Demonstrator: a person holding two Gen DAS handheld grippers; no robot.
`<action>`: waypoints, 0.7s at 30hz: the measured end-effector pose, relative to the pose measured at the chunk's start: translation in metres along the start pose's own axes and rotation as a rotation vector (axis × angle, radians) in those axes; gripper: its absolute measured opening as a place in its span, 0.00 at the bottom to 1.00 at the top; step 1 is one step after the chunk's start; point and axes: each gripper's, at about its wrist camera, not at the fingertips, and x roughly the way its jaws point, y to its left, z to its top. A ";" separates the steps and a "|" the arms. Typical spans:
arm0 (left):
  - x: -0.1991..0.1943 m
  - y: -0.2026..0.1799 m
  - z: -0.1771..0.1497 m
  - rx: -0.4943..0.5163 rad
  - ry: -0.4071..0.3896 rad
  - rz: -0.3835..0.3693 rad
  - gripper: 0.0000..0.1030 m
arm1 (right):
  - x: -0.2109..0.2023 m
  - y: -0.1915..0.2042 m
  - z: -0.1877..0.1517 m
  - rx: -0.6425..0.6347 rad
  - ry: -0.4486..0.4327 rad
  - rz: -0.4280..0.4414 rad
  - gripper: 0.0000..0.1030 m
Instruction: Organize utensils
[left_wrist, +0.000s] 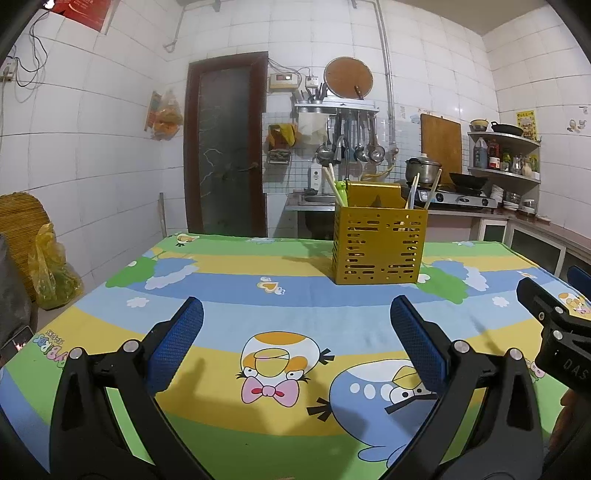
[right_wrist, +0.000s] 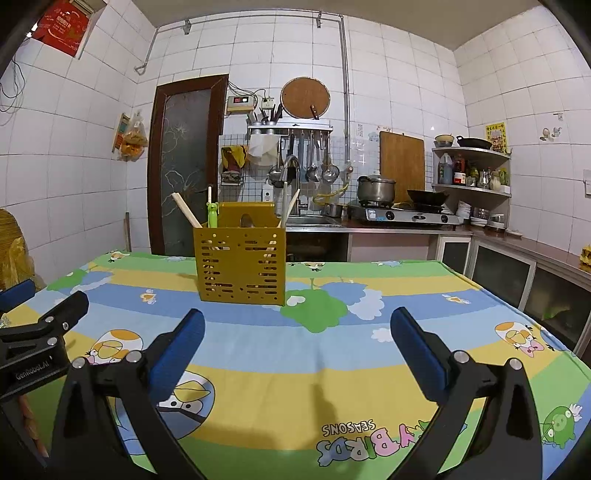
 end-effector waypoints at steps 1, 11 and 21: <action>0.000 0.000 0.000 0.000 0.001 0.000 0.95 | 0.000 0.000 0.000 0.000 0.000 0.000 0.95; -0.001 -0.001 0.000 0.003 -0.007 0.000 0.95 | -0.003 -0.001 0.000 0.000 -0.006 -0.002 0.95; -0.003 -0.001 0.000 0.006 -0.009 -0.007 0.95 | -0.007 -0.004 0.002 0.005 -0.011 -0.005 0.95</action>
